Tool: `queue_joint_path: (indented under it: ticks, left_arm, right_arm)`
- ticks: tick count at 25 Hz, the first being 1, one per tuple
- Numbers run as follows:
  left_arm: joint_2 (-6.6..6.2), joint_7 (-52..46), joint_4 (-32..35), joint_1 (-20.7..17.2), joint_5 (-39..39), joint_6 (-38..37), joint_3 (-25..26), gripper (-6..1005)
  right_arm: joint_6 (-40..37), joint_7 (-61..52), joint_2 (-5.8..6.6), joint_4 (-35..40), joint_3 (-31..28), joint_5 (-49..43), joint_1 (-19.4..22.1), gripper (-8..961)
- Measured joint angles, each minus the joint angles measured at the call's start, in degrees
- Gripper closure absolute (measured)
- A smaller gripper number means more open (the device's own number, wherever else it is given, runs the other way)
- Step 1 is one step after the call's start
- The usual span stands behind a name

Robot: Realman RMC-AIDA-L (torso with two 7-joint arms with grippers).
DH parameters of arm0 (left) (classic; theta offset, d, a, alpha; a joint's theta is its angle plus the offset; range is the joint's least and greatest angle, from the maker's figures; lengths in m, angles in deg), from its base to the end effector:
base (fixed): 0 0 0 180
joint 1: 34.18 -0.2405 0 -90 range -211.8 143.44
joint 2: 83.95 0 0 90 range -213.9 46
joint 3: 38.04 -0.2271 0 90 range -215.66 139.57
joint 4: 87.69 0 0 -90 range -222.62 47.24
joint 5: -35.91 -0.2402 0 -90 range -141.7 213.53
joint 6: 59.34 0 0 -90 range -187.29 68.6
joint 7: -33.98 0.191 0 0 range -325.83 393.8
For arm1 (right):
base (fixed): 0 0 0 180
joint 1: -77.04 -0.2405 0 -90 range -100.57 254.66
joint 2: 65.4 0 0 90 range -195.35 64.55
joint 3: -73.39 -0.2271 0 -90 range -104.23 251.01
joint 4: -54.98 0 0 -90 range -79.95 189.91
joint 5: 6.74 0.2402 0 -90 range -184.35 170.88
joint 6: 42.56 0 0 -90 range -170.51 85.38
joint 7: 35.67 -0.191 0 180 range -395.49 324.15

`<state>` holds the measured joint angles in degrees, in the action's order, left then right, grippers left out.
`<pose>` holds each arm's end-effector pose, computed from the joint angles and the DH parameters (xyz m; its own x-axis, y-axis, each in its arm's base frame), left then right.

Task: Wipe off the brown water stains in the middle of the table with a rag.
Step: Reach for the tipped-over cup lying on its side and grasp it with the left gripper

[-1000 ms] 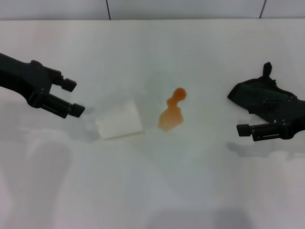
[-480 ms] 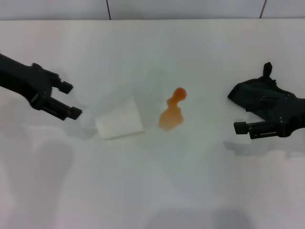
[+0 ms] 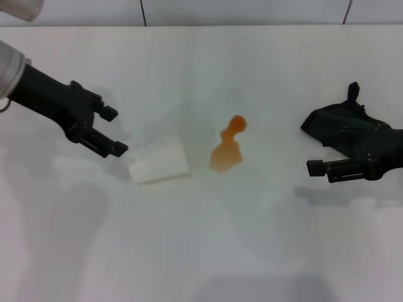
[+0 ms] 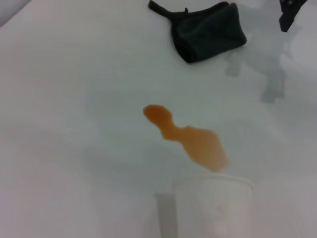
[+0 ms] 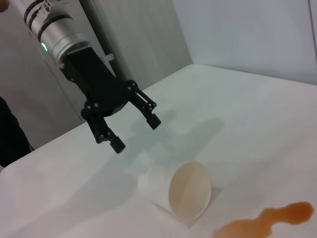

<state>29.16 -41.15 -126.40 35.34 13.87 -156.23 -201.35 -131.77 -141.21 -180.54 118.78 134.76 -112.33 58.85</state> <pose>-0.2236 0.4048 0.0218 0.9435 0.3030 -0.1344 0.2919 -0.9516 -0.0960 0.2187 0.3450 0.0174 0.7963 -0.4682 -0.3831 -0.5443 -0.8309 -0.1159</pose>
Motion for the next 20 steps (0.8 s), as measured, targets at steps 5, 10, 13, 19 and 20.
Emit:
queue_joint_path:
  ticks: [5, 10, 13, 19, 20]
  left_arm:
    - [0.90, 0.00, 1.86, 0.93, -0.66, 2.15, 0.00, 122]
    - [2.11, 0.07, 3.09, 1.29, -1.61, 4.31, 0.00, 123]
    - [2.75, 0.07, 3.32, 1.45, -1.76, 5.17, 0.00, 123]
    - [3.78, 0.09, 4.17, 2.06, -3.24, 7.20, 0.02, 124]
    - [3.85, 0.05, 4.76, 2.09, -3.43, 7.71, 0.05, 124]
  right_arm:
    - [0.10, -0.01, 0.00, 0.00, 0.06, 0.05, -0.08, 81]
    - [0.19, -0.01, 0.00, 0.01, 0.07, 0.05, -0.08, 81]
    - [0.20, -0.01, 0.00, 0.01, 0.13, 0.05, -0.07, 81]
    - [0.19, -0.01, 0.00, 0.01, 0.23, 0.05, -0.02, 81]
    - [0.17, -0.01, 0.00, 0.01, 0.25, 0.05, -0.01, 81]
